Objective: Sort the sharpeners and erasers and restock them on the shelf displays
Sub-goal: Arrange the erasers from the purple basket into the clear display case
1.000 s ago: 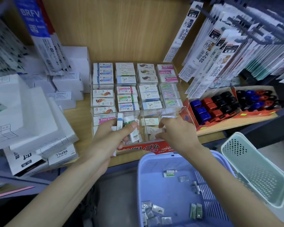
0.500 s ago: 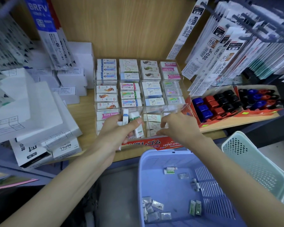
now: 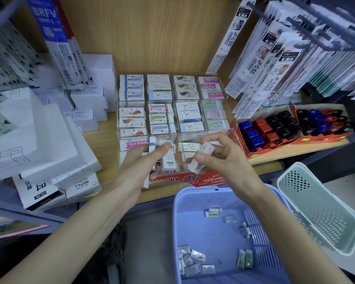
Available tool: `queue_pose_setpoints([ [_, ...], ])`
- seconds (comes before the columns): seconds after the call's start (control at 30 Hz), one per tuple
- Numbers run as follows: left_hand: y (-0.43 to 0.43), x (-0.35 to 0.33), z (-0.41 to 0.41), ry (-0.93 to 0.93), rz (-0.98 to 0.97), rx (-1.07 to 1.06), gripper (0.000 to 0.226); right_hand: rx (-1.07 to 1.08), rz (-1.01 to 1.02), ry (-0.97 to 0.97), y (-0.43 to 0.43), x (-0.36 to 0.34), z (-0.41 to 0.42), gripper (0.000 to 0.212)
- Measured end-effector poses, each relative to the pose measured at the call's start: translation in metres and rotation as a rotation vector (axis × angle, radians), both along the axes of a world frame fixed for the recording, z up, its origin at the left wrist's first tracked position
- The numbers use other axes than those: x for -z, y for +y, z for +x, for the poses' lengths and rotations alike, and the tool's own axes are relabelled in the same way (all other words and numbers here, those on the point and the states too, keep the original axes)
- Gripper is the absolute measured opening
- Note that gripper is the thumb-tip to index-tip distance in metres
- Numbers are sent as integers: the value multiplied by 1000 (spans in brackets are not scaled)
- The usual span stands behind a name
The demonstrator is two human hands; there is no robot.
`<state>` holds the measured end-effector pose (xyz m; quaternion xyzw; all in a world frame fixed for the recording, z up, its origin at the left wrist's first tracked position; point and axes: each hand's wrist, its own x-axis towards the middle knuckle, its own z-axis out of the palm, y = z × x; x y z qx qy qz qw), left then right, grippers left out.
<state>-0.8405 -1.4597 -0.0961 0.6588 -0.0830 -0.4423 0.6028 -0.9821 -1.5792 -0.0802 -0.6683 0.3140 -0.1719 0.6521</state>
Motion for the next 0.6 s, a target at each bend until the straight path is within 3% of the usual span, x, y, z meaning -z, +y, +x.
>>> queue_pose_setpoints([
  [0.07,0,-3,-2,12,-6,11,13,109,2,31,7,2,0,16],
  [0.27,0,-2,-4,4,8,78,18,336,188,-2,15,13,1,28],
  [0.4,1,-1,-7,-28,15,122,27,349,355,-109,20,12,6,29],
  [0.6,0,2,-8,-41,3,128,18,348,328,-127,30,13,11,21],
])
